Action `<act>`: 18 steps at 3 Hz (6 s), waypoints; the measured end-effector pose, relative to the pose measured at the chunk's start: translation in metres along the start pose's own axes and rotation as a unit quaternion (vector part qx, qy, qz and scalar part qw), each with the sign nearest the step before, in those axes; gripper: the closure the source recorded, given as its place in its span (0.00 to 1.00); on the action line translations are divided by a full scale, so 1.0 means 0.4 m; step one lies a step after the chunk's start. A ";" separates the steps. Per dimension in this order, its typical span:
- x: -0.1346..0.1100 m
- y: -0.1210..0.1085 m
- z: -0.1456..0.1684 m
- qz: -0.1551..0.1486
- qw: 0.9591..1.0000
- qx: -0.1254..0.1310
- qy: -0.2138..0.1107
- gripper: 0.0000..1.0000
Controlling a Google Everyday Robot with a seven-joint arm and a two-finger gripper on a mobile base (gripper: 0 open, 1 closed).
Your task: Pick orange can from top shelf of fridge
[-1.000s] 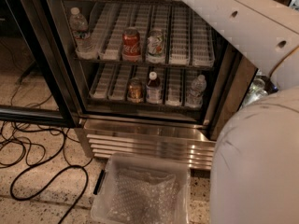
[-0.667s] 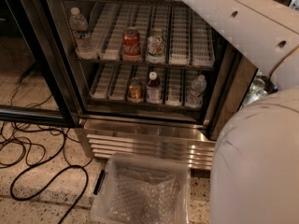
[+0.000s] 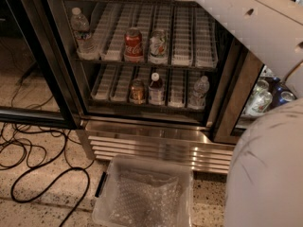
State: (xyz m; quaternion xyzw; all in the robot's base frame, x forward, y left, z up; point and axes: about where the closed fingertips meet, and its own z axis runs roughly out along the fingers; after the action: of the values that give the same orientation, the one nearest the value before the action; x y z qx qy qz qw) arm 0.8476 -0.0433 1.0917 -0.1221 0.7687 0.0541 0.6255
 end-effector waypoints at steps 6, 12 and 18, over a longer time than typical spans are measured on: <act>-0.065 0.003 -0.087 0.040 0.998 -0.045 0.012 1.00; -0.014 -0.002 -0.242 0.097 0.992 -0.047 0.072 1.00; 0.277 0.239 -0.423 0.245 0.931 -0.156 0.220 1.00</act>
Offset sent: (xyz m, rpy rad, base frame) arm -0.0755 -0.0072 0.0146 0.2133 0.1297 0.0381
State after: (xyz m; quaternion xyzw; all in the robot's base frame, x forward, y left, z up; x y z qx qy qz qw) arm 0.6420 -0.0044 1.0130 -0.0346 0.8749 0.2968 0.3812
